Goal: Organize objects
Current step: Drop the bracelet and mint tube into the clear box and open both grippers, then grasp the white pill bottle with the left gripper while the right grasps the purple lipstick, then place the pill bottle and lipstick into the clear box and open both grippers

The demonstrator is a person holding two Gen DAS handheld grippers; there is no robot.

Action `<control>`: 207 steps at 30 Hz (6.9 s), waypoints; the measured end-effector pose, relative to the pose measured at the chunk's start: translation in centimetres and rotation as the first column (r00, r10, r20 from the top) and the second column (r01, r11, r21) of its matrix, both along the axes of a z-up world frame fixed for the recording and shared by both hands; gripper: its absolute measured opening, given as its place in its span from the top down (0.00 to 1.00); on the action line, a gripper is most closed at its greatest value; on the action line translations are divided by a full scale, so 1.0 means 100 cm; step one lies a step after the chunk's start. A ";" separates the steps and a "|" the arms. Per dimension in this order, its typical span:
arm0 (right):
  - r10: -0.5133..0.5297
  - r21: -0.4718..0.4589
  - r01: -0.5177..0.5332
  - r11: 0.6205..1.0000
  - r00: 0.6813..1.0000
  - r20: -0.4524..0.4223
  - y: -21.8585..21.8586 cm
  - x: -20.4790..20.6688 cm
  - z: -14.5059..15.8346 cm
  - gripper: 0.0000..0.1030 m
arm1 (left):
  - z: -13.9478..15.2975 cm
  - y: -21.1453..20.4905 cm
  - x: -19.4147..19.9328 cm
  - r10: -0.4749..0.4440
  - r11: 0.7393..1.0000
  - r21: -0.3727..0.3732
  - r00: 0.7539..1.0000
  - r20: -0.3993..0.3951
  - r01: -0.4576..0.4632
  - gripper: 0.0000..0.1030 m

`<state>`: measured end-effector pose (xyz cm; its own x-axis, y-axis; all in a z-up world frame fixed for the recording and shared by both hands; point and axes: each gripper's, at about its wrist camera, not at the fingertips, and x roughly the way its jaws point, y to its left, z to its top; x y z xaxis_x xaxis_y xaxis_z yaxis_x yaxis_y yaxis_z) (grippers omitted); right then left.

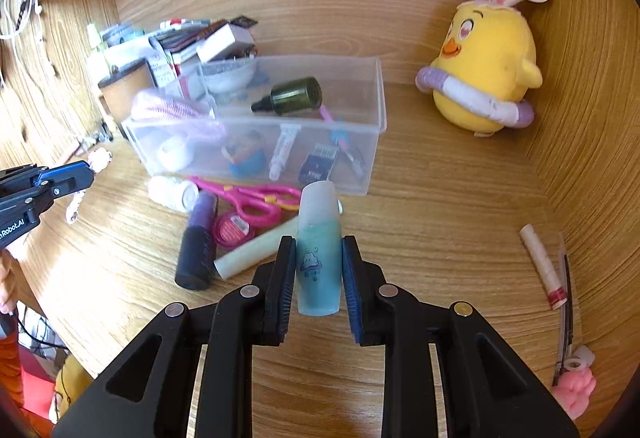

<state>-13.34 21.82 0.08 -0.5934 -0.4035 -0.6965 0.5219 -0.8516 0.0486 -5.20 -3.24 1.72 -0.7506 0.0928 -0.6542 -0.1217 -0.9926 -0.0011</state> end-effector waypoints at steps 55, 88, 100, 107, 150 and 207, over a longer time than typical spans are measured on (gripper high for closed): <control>0.098 -0.033 -0.097 0.995 0.995 0.019 -0.050 -0.074 0.027 0.86 | 0.030 0.062 -0.087 -0.120 0.993 -0.013 0.993 -0.023 0.120 0.48; 0.281 0.001 -0.283 0.959 0.951 0.128 -0.072 0.018 -0.032 0.63 | -0.054 0.016 -0.060 -0.021 1.000 -0.005 0.975 0.221 0.023 0.31; 0.279 0.033 -0.284 0.958 0.954 0.110 -0.079 0.022 -0.037 0.76 | -0.062 0.018 -0.077 -0.021 0.999 0.043 0.968 0.248 0.011 0.30; 0.268 0.010 -0.270 0.963 0.959 0.092 -0.069 0.026 -0.025 0.77 | -0.061 0.014 -0.079 -0.036 0.995 0.097 0.968 0.247 0.012 0.48; 0.308 0.071 -0.321 0.944 0.939 0.151 -0.023 0.054 -0.046 0.77 | 0.016 -0.005 -0.042 0.016 0.993 0.118 1.000 0.012 -0.017 0.48; 0.076 0.021 -0.075 0.997 0.996 -0.049 -0.062 -0.068 0.034 0.37 | 0.035 -0.002 -0.077 0.068 0.995 0.075 0.997 -0.036 -0.065 0.07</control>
<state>-20.10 15.63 3.46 -0.5955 -0.4358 -0.6749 0.5865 -0.8099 0.0055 -12.85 -3.45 5.25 -0.7811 0.0894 -0.6180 -0.0572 -0.9958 -0.0716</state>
